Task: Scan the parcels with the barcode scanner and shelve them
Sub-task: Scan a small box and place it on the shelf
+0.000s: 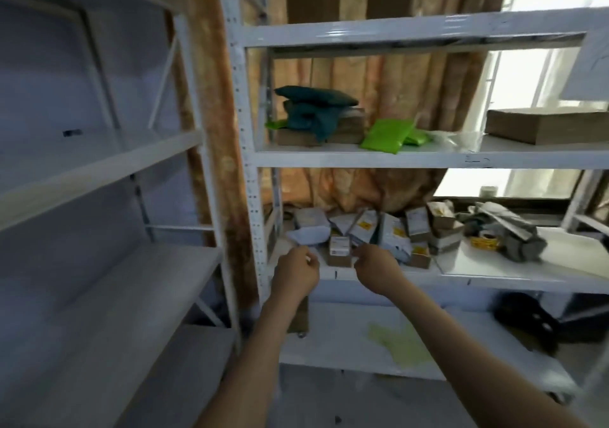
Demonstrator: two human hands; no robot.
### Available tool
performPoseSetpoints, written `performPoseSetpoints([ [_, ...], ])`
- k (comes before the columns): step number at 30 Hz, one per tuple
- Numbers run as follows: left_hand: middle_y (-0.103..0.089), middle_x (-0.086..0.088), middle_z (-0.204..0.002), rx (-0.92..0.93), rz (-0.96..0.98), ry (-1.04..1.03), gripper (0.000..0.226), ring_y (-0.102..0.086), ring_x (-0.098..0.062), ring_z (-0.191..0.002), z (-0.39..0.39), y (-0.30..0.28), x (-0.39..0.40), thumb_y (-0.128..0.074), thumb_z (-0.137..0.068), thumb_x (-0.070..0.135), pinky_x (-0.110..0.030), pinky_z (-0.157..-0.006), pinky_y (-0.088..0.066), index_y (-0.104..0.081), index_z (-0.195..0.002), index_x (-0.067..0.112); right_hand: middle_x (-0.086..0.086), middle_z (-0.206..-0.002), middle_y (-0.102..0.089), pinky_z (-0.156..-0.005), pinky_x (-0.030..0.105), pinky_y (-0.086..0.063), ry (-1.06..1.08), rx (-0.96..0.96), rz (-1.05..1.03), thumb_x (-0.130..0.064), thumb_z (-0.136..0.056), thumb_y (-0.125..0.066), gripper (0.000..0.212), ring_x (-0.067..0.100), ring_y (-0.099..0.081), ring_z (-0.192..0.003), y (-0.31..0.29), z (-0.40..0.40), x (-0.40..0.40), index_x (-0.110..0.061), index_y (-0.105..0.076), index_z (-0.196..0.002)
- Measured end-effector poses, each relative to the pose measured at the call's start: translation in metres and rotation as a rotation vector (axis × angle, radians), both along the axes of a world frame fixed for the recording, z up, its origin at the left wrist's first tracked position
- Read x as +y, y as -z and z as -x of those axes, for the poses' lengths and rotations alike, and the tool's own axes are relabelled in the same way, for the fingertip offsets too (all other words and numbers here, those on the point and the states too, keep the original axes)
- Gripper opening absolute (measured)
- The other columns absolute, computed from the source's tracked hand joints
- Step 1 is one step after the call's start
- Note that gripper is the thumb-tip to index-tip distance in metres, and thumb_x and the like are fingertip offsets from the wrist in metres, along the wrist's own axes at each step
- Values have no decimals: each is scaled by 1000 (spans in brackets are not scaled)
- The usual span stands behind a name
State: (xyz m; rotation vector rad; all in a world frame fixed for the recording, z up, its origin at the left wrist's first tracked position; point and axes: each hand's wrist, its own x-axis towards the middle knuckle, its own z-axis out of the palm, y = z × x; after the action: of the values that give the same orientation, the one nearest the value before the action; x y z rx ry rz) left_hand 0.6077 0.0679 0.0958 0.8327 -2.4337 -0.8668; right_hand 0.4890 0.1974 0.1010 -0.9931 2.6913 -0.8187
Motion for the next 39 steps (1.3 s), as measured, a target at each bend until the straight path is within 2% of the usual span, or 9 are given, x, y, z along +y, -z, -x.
performPoseSetpoints([
  [4, -55, -3, -71, -65, -19, 46, 25, -44, -15, -59, 83, 27, 4, -44, -96, 19, -29, -58, -35, -54, -73, 20, 13, -63, -44, -52, 29, -24, 50, -12, -34, -7, -100, -40, 26, 17, -27, -50, 26, 81, 16, -11, -52, -78],
  [8, -61, -9, -85, -143, -65, 17, 26, -57, -29, -81, 155, 55, -1, -46, -94, 19, -37, -70, -43, -48, -68, 21, 37, -105, -62, -49, 29, -23, 79, -111, -38, -5, -97, -44, 30, 40, -52, -67, 55, 158, 14, 13, -61, -113],
  [12, -67, -7, -109, -245, -68, -12, 16, -62, -29, -100, 212, 86, -22, -45, -95, 21, -32, -85, -48, -61, -90, 18, 25, -111, -65, -55, 28, -33, 26, -119, -64, -6, -100, -41, 32, 23, -46, -67, 69, 213, 1, 5, -59, -124],
  [17, -68, -6, -107, -311, -98, -86, 20, -61, -24, -91, 266, 115, -59, -45, -94, 23, -28, -79, -47, -65, -95, 19, 8, -101, -63, -50, 16, -26, 46, -200, -94, -14, -103, -40, 34, 7, -31, -57, 85, 274, -29, -4, -53, -132],
  [21, -65, -8, -101, -299, -142, -66, 17, -56, -23, -81, 321, 122, -81, -44, -92, 17, -29, -70, -43, -61, -89, 16, 15, -115, -63, -82, 34, -49, 94, -289, -21, -15, -96, -48, 34, 27, -60, -93, 95, 321, -55, -9, -55, -129],
  [26, -62, -11, -94, -256, -144, 62, 18, -59, -30, -83, 424, 127, -103, -44, -92, 15, -32, -67, -47, -60, -87, 9, 14, -107, -64, -63, 32, -43, 227, -243, 47, -17, -98, -47, 35, 25, -53, -76, 100, 399, -78, -12, -49, -133],
  [33, -47, -22, -76, -157, -388, 297, 22, -44, -23, -62, 544, 127, -96, -46, -94, 16, -28, -55, -30, -48, -74, 7, 14, -120, -64, -88, 38, -51, 497, -153, 85, -38, -97, -47, 39, 35, -60, -110, 104, 484, -81, -12, -54, -125],
  [36, -57, -10, -88, -199, -521, 374, 14, -57, -28, -83, 583, 131, -87, -47, -96, 23, -27, -61, -37, -59, -93, 17, 19, -129, -55, -90, 38, -49, 603, -207, 42, -25, -95, -50, 42, 37, -57, -113, 108, 513, -74, -9, -46, -134],
  [39, -54, -11, -76, -222, -592, 419, 22, -55, -26, -76, 617, 142, -78, -46, -95, 28, -32, -65, -38, -55, -77, 19, 22, -132, -53, -94, 43, -51, 671, -241, -24, -14, -90, -49, 43, 38, -55, -116, 114, 536, -66, -8, -46, -132],
])
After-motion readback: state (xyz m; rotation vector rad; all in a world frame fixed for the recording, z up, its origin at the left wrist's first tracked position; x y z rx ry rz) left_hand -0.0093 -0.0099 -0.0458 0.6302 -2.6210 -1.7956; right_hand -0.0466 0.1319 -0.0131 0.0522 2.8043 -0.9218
